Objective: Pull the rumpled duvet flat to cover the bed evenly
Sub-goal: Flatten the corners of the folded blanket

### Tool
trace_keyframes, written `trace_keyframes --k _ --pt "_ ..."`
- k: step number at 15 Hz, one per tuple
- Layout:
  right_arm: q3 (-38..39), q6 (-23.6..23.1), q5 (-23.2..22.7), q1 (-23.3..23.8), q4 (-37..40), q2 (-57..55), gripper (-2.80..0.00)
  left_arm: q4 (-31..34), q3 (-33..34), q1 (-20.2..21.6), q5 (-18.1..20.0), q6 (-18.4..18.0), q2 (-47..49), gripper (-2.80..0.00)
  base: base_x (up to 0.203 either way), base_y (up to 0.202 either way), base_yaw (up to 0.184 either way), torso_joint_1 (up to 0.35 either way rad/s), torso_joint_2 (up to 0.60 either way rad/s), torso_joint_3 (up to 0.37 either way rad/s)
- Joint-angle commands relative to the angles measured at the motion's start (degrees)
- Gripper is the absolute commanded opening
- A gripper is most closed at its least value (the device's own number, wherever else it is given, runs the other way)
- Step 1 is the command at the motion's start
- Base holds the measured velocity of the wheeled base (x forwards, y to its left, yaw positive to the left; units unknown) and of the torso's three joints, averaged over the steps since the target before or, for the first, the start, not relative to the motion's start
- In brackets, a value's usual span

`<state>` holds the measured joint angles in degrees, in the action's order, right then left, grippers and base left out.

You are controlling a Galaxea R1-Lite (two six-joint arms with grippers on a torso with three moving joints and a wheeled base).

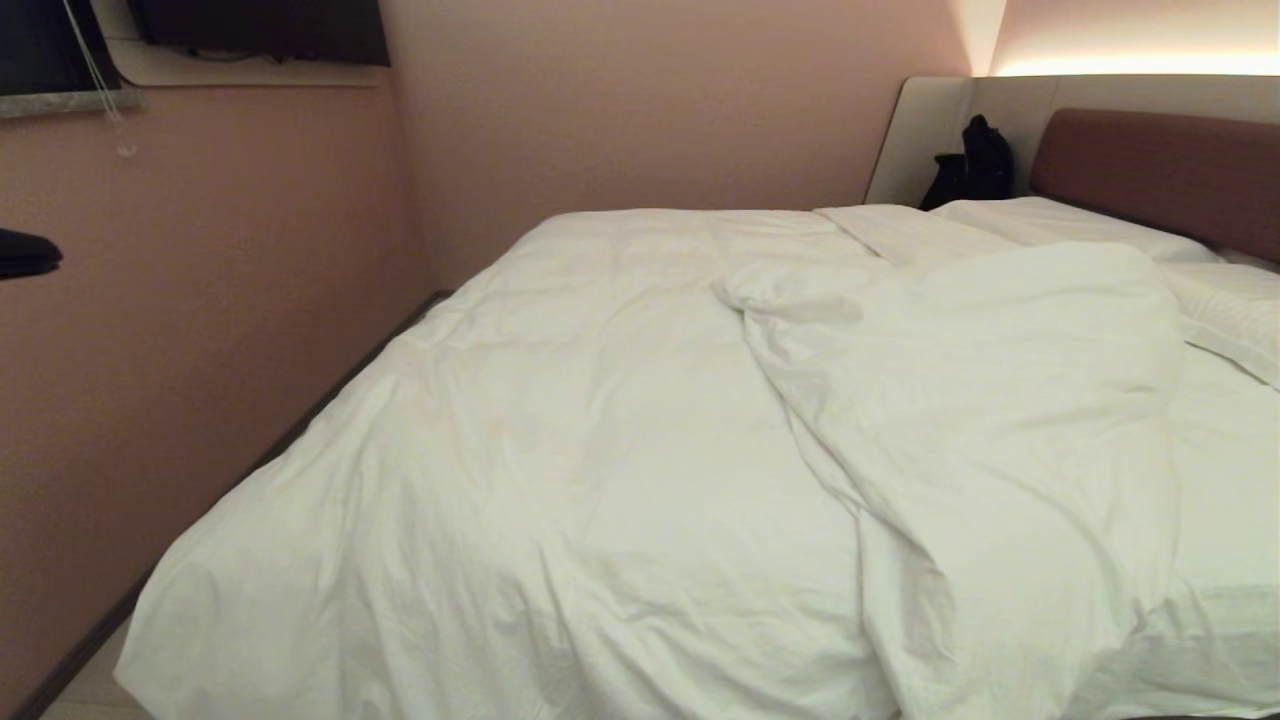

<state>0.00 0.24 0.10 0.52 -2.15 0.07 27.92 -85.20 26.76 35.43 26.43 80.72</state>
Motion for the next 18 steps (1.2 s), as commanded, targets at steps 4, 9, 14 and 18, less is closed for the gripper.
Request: trace_keyframes --k 4,9,14,18 --pt "0.0 0.0 0.0 0.0 -0.1 -0.1 -2.80 -3.8 -0.7 0.0 0.8 7.2 18.6 -2.80 0.000 0.000 0.000 0.000 0.00 0.000" --pt "0.0 0.0 0.0 0.0 -0.1 -0.1 -2.80 -1.7 -1.9 -2.1 3.4 -0.1 32.3 -2.80 0.000 0.000 0.000 0.000 0.00 0.000" --pt "0.0 0.0 0.0 0.0 -0.1 -0.1 -2.80 -0.5 -2.4 -2.3 -2.9 -6.5 41.6 -2.80 0.000 0.000 0.000 0.000 0.00 0.000" --pt "0.0 0.0 0.0 0.0 -0.1 -0.1 -2.80 -1.0 -2.0 -2.2 -5.4 -12.0 42.7 -2.80 0.000 0.000 0.000 0.000 0.00 0.000"
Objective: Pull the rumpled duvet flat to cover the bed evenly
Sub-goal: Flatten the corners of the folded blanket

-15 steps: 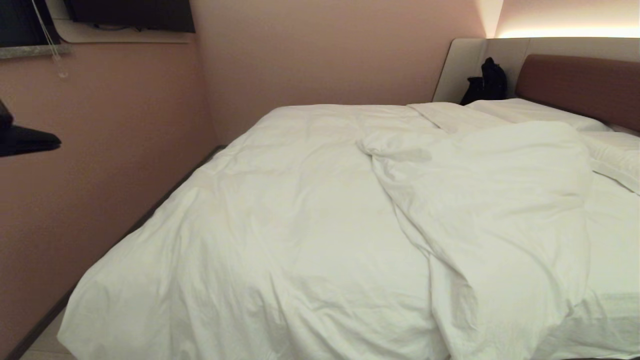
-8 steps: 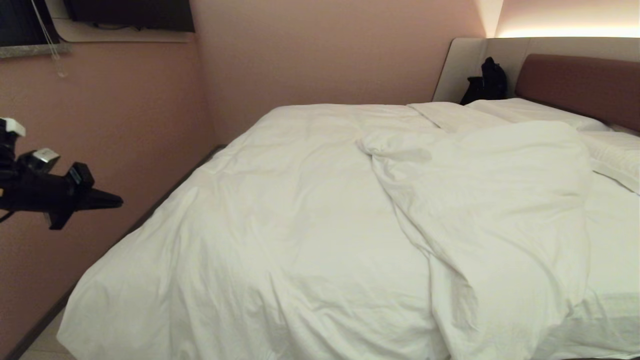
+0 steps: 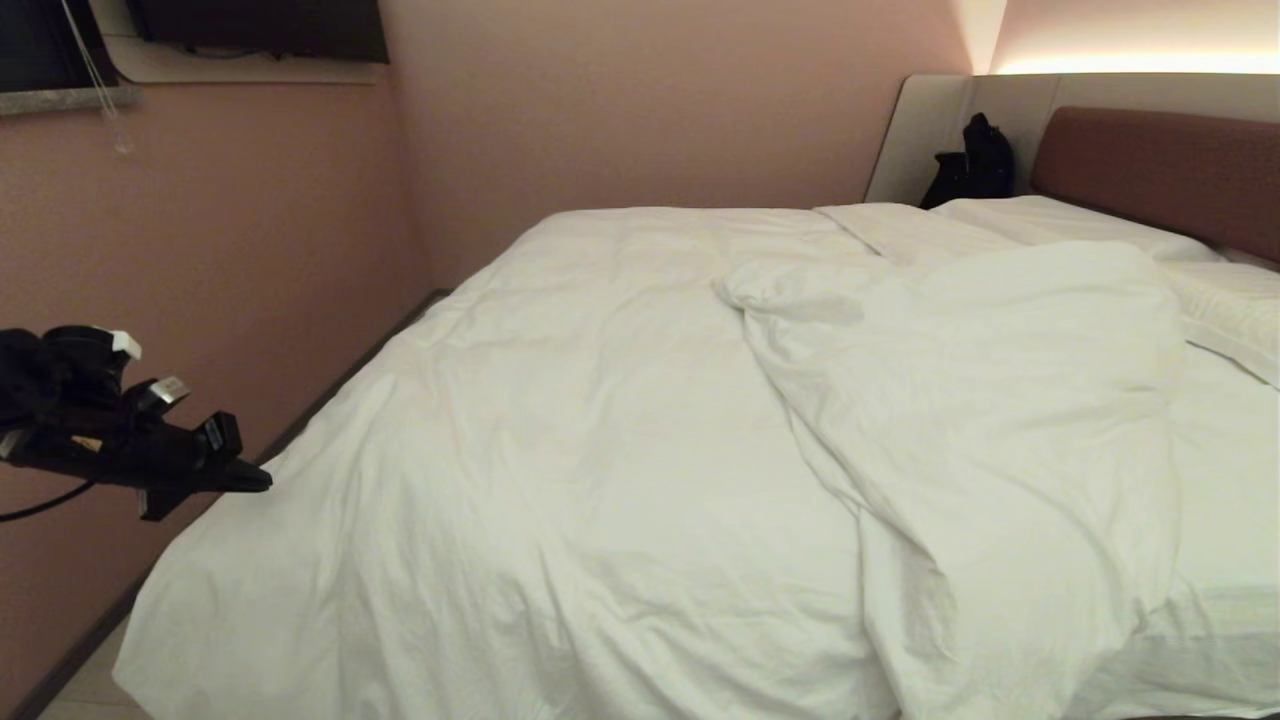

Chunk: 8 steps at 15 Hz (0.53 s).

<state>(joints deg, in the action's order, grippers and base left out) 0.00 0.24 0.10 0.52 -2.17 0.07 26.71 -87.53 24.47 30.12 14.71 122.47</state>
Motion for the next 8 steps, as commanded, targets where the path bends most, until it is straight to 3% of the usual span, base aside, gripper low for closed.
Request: trace_keyframes --k 1,3,8 --pt "0.0 0.0 0.0 0.0 0.0 -0.1 -2.80 0.2 0.9 0.1 -1.5 -2.0 1.0 -2.80 0.000 0.000 0.000 0.000 0.00 0.000" --pt "0.0 0.0 0.0 0.0 0.0 -0.1 -2.80 0.1 1.3 0.1 -3.1 -4.1 1.1 -2.80 0.000 0.000 0.000 0.000 0.00 0.000" --pt "0.0 0.0 0.0 0.0 0.0 -0.1 -2.80 -2.1 2.3 0.3 -3.1 -4.3 0.6 -2.80 0.000 0.000 0.000 0.000 0.00 0.000"
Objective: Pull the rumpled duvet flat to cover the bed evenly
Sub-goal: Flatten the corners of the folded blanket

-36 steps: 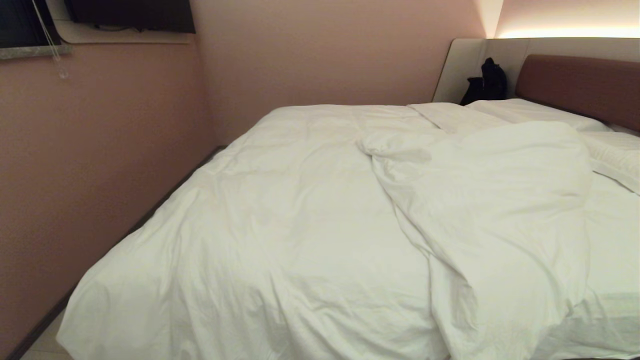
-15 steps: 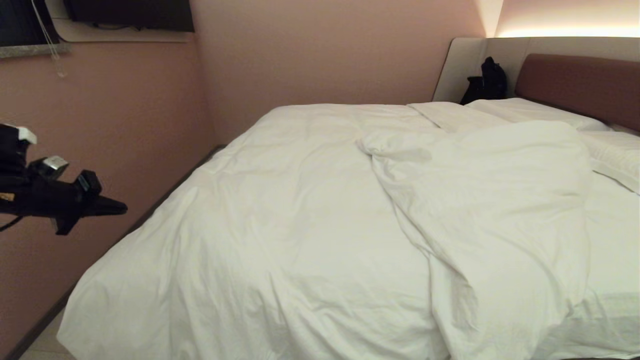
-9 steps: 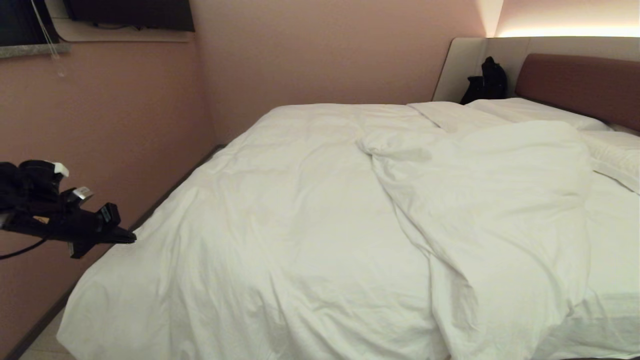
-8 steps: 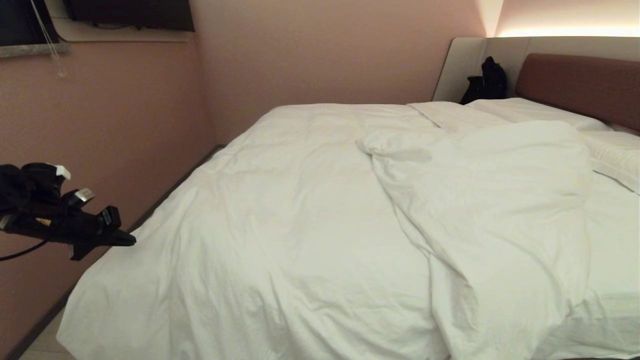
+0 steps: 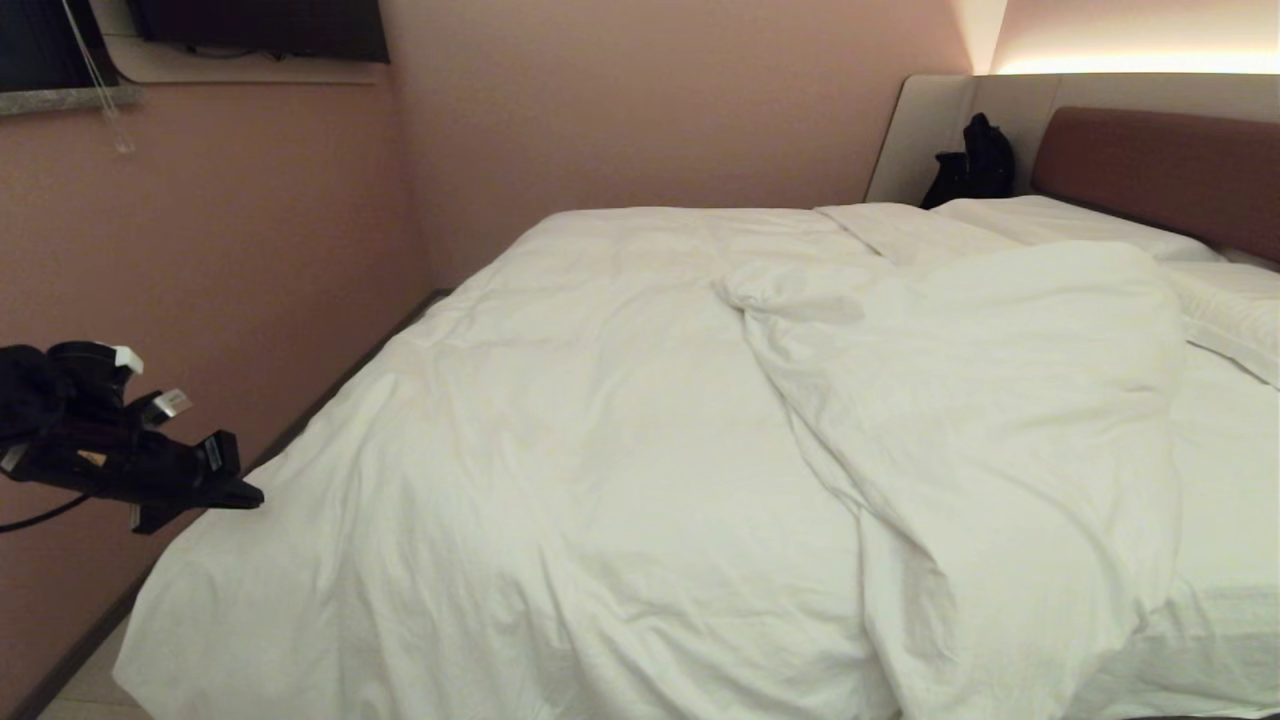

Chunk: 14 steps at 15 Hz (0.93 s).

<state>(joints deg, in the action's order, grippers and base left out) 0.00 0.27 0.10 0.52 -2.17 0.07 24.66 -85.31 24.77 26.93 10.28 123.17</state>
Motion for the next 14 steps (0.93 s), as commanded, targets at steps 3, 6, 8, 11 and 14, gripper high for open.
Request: trace_keyframes --k 3,6,8,11,14 --pt "0.0 0.0 0.0 0.0 0.0 -0.1 -2.80 -3.5 1.3 0.0 -0.1 -0.9 1.5 -2.80 0.000 0.000 0.000 0.000 0.00 0.000" --pt "0.0 0.0 0.0 0.0 0.0 -0.1 -2.80 -9.0 5.4 0.0 0.1 -5.7 1.8 0.00 0.000 0.000 0.000 0.000 0.00 0.000" --pt "0.0 0.0 0.1 0.0 0.0 -0.1 -2.80 -12.7 6.9 0.0 0.1 -6.6 2.1 0.00 0.000 0.000 0.000 0.000 0.00 0.000" --pt "0.0 0.0 0.0 0.0 0.0 -0.1 -2.80 -18.3 10.7 0.2 0.6 -13.6 2.2 0.00 0.000 0.000 0.000 0.000 0.00 0.000" --pt "0.0 0.0 0.0 0.0 0.0 -0.1 -2.80 -23.6 14.6 0.3 0.3 -18.6 1.9 0.00 0.000 0.000 0.000 0.000 0.00 0.000"
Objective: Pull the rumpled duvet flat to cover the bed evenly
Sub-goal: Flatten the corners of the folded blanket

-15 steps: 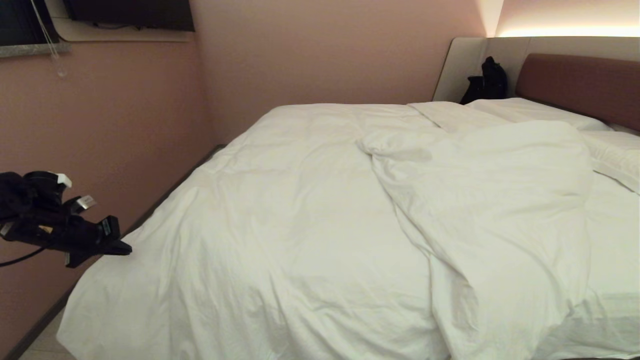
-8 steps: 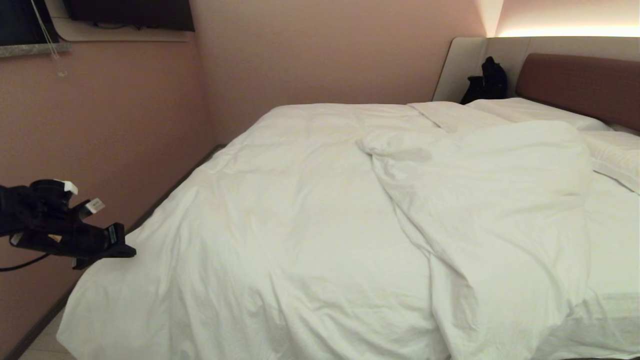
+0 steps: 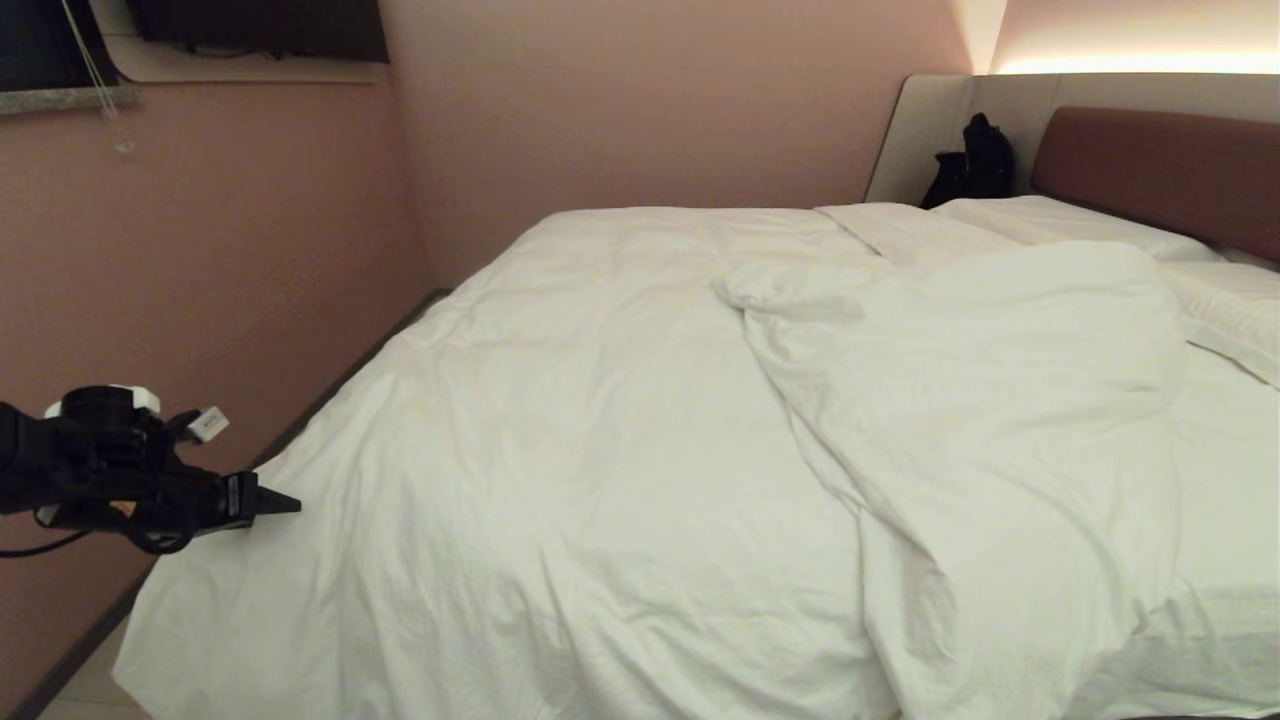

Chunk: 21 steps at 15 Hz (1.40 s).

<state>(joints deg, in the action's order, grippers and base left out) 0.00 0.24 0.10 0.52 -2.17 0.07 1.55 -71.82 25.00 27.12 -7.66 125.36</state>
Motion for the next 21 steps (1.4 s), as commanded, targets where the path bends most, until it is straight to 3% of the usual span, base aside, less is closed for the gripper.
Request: trace_keyframes --k 1,9,21 --pt "0.0 0.0 0.0 0.0 0.0 -0.1 -2.80 -1.4 1.2 0.2 0.0 -2.5 0.3 0.00 0.000 0.000 0.000 0.000 0.00 0.000" --pt "0.0 0.0 0.0 0.0 0.0 -0.1 -2.80 -9.6 -0.5 0.8 0.2 -6.6 7.9 0.00 0.000 0.000 0.000 0.000 0.00 0.000" --pt "0.0 0.0 0.0 0.0 0.0 -0.1 -2.80 -9.9 -0.7 -0.1 1.2 -6.4 9.5 0.00 0.000 0.000 0.000 0.000 0.00 0.000"
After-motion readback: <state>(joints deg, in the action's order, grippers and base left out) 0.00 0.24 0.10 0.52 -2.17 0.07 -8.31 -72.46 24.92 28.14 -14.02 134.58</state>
